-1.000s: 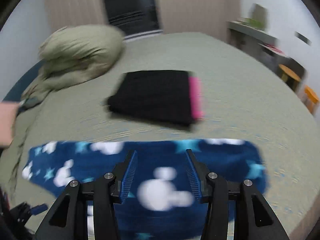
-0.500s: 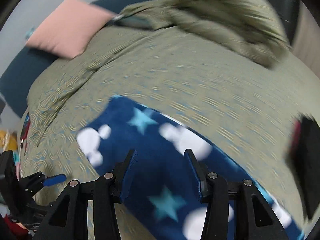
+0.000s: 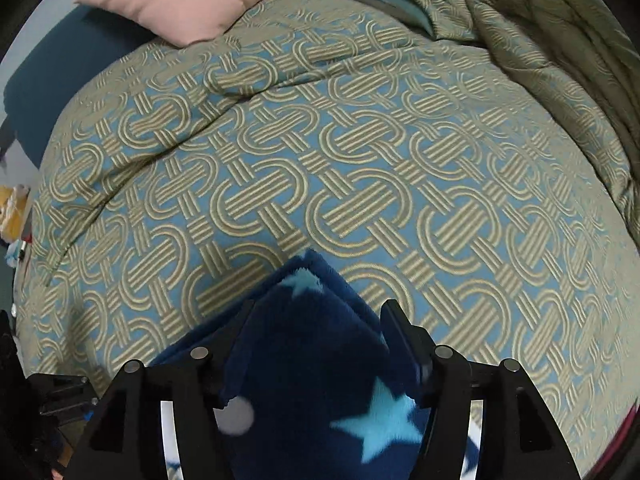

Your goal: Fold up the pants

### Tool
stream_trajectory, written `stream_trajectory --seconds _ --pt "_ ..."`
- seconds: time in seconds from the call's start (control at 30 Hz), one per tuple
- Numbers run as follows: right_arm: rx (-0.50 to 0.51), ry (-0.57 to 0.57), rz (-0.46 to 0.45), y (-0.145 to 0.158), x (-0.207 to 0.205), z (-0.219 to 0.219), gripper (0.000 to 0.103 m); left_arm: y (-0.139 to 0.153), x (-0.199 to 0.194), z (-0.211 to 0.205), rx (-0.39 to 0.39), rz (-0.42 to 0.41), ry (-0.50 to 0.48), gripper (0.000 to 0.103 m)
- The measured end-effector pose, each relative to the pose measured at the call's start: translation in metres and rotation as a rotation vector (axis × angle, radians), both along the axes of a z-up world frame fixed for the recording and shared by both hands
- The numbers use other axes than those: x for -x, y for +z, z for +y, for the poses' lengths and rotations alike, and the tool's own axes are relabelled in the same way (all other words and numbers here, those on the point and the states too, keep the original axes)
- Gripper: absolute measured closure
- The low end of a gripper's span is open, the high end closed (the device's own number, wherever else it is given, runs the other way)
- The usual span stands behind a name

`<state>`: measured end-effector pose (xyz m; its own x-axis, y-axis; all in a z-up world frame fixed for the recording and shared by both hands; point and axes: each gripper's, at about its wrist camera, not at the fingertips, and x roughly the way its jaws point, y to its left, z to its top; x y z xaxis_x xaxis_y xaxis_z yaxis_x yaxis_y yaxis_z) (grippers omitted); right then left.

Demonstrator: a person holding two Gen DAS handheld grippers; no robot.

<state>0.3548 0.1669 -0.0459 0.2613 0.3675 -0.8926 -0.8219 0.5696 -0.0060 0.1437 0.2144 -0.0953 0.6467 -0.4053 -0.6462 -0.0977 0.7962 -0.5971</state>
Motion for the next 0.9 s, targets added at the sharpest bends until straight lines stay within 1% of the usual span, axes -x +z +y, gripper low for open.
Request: stream_trajectory --seconds 0.03,0.07,0.1,0.13,0.17,0.23,0.33,0.4,0.43,0.57,0.6,0.63,0.67,0.7,0.73,0.8,0.83,0.87,0.9 --pt "-0.002 0.0 0.004 -0.002 -0.002 0.0 0.041 -0.001 -0.002 0.0 0.006 0.0 0.008 0.06" --pt "-0.008 0.003 0.019 -0.005 -0.004 0.0 0.046 -0.002 -0.005 0.002 0.02 -0.003 0.017 0.067" --pt "-0.016 0.004 0.035 -0.008 -0.005 0.0 0.079 -0.002 -0.007 0.004 0.036 -0.008 0.024 0.083" --pt "-0.012 0.0 0.045 -0.011 -0.006 0.0 0.098 -0.001 -0.009 0.006 0.049 -0.013 0.029 0.096" --pt "-0.006 -0.01 0.038 -0.012 -0.006 0.001 0.099 -0.001 -0.009 0.009 0.061 -0.019 0.034 0.096" --pt "-0.036 0.001 0.021 -0.006 -0.002 -0.001 0.1 0.006 -0.008 0.012 0.072 -0.057 0.039 0.096" --pt "-0.101 -0.01 -0.014 0.016 0.001 -0.009 0.1 0.019 -0.008 0.009 0.032 -0.098 0.036 0.096" --pt "-0.146 -0.029 -0.03 0.032 -0.003 -0.012 0.1 0.021 -0.01 0.009 0.004 -0.101 0.051 0.096" --pt "-0.152 -0.032 -0.035 0.035 -0.006 -0.011 0.1 0.02 -0.012 0.01 -0.005 -0.092 0.053 0.096" --pt "-0.137 -0.036 -0.033 0.021 -0.021 0.002 0.099 0.003 -0.015 0.017 -0.053 -0.01 0.106 0.094" --pt "-0.127 -0.035 -0.027 0.014 -0.024 0.005 0.096 0.0 -0.012 0.019 -0.055 -0.003 0.113 0.093" --pt "-0.109 -0.032 -0.005 0.006 -0.027 0.008 0.088 -0.002 -0.008 0.02 -0.053 0.005 0.122 0.09" --pt "-0.075 -0.032 0.019 -0.003 -0.028 0.012 0.083 -0.002 -0.004 0.021 -0.053 0.008 0.126 0.088" --pt "-0.039 -0.043 0.022 -0.01 -0.028 0.014 0.08 -0.001 -0.001 0.021 -0.06 0.01 0.124 0.081" --pt "-0.033 -0.049 0.022 -0.011 -0.028 0.013 0.079 0.001 0.003 0.02 -0.081 0.012 0.122 0.062" --pt "-0.057 -0.059 0.02 -0.006 -0.026 0.004 0.077 0.007 0.012 0.019 -0.138 0.016 0.135 0.037" --pt "-0.063 -0.068 0.012 -0.001 -0.025 -0.003 0.076 0.008 0.016 0.02 -0.141 0.01 0.137 0.037" --pt "-0.067 -0.076 -0.001 0.005 -0.024 -0.01 0.074 0.008 0.017 0.021 -0.12 0.01 0.127 0.037" --pt "-0.067 -0.077 -0.012 0.009 -0.024 -0.016 0.069 0.006 0.015 0.022 -0.079 0.017 0.114 0.037"
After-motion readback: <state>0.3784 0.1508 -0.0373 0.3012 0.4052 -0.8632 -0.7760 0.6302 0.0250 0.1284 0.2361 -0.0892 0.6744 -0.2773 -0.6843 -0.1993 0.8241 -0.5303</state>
